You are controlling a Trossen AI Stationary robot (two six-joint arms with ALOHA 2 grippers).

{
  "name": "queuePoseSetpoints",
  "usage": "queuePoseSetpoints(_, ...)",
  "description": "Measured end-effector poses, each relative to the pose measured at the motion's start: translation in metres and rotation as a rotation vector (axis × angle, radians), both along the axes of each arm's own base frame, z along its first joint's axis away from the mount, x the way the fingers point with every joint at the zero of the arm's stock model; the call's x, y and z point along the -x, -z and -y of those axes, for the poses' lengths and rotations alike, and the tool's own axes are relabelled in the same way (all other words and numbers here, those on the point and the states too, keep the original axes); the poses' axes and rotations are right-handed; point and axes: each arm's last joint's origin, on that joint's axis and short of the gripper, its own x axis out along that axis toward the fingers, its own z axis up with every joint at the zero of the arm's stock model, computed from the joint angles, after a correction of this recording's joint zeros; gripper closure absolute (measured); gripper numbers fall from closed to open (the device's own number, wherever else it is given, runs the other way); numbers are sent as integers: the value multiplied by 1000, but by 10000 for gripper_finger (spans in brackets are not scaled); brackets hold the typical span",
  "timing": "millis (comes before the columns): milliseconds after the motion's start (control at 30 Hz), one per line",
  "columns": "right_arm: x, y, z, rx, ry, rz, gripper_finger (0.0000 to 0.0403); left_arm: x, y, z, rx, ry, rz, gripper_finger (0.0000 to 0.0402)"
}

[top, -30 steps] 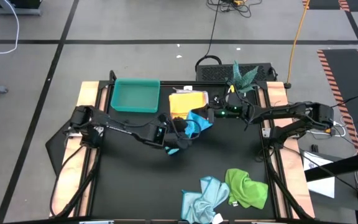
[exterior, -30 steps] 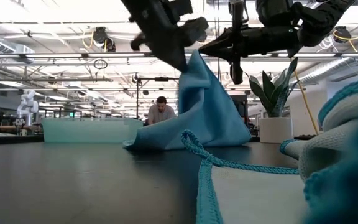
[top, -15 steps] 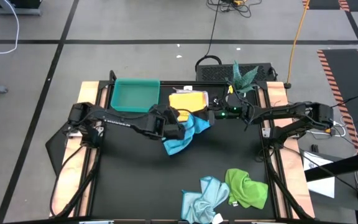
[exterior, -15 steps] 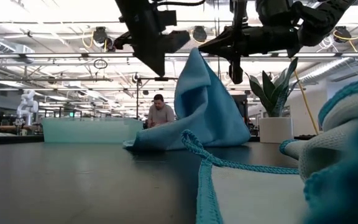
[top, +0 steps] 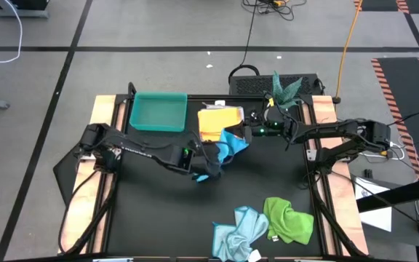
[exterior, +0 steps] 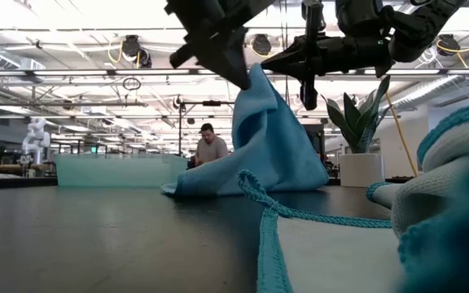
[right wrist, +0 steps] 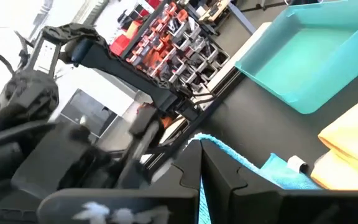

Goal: Fold microfiber towels
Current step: Fold the blue microfiber towel

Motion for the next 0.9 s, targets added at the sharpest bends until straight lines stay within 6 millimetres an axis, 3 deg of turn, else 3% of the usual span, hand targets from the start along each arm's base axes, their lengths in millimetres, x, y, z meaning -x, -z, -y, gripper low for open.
queuePoseSetpoints(200, 0, 0, -1, 6, -15, 4, 403, -2, 2, -10, 204, 90, -27, 380)
queuePoseSetpoints(567, 0, -1, -1, 19, -30, 11, 403, -1, 2, -13, 160, 113, -55, 294)
queuePoseSetpoints(700, 0, -1, -1, 35, -29, 12, 403, -3, 5, -8, -6, 82, -58, 272)
queuePoseSetpoints(900, 1, -3, 6, 86, 62, 25, 403, -6, 12, 17, -179, 132, -75, 284)
